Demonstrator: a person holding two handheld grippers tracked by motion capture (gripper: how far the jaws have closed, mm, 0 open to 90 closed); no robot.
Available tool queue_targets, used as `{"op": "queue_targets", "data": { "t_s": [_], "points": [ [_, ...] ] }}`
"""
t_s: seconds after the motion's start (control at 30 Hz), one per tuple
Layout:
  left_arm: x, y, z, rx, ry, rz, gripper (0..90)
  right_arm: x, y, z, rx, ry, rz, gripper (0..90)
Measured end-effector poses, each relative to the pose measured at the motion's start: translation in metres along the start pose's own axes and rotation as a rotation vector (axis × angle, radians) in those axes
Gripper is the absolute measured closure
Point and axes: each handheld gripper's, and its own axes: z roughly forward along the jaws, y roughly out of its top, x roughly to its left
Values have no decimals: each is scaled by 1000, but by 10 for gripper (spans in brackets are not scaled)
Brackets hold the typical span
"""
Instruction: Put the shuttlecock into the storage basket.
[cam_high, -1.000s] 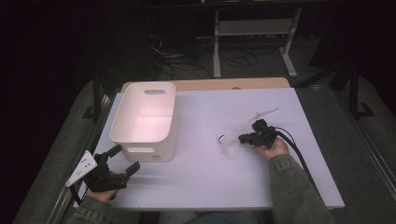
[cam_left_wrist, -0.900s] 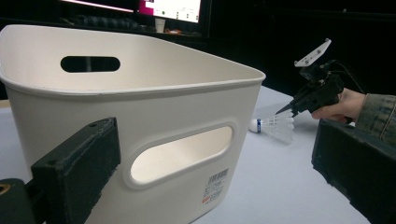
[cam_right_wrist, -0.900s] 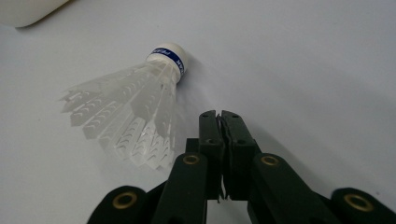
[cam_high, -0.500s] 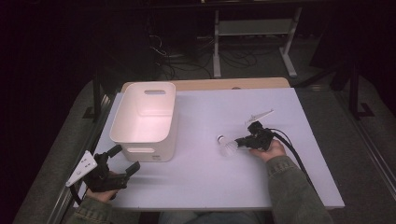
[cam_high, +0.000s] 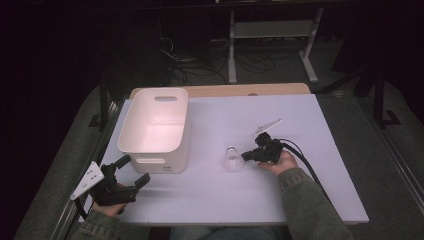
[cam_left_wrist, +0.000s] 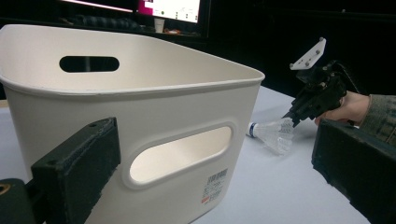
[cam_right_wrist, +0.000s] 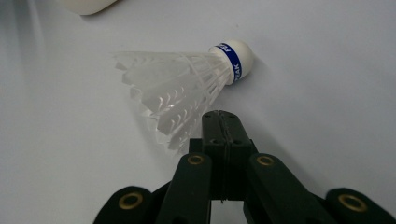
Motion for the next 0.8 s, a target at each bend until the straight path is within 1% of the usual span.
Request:
{"op": "queue_targets", "data": {
  "t_s": [0.03, 0.07, 0.1, 0.2, 0.23, 0.27, 0.3, 0.37, 0.4, 0.47, 0.53, 0.57, 0.67, 0.7, 0.8],
  "points": [
    [0, 0, 0, 0, 0, 0, 8, 1, 1, 1, -4, 8, 2, 886],
    [0, 0, 0, 1, 0, 1, 8, 1, 2, 1, -2, 0, -8, 886],
    [0, 0, 0, 0, -1, 0, 8, 2, 2, 1, -6, 10, -2, 886],
    [0, 0, 0, 0, -1, 1, 8, 4, 3, 3, -10, 13, -8, 886],
    [0, 0, 0, 0, -1, 1, 8, 4, 4, 3, -7, 14, -3, 886],
    [0, 0, 0, 1, -1, 1, 8, 4, 4, 4, -4, 8, -7, 886],
    [0, 0, 0, 0, -1, 1, 8, 5, 4, 4, -6, 16, -11, 886],
    [0, 0, 0, 2, -1, 2, 8, 5, 4, 4, -7, 15, -12, 886],
    [0, 0, 0, 6, -1, 10, 8, 6, 4, 5, -5, 19, -10, 886],
    [0, 0, 0, -1, -3, 5, 8, 8, 6, 6, -7, 26, -15, 887],
    [0, 0, 0, 0, -2, 3, 8, 9, 7, 7, -7, 21, -21, 887],
    [-1, 0, 0, -2, -1, 0, 8, 10, 8, 7, -7, 37, -17, 887],
    [0, 0, 0, 1, -1, 3, 8, 13, 12, 11, -15, 43, -25, 887],
    [0, 0, 0, 1, -1, 3, 8, 14, 13, 12, -16, 51, -25, 887],
    [1, 0, -1, 0, 0, 9, 8, 17, 16, 16, -11, 58, -30, 886]
  ]
}}
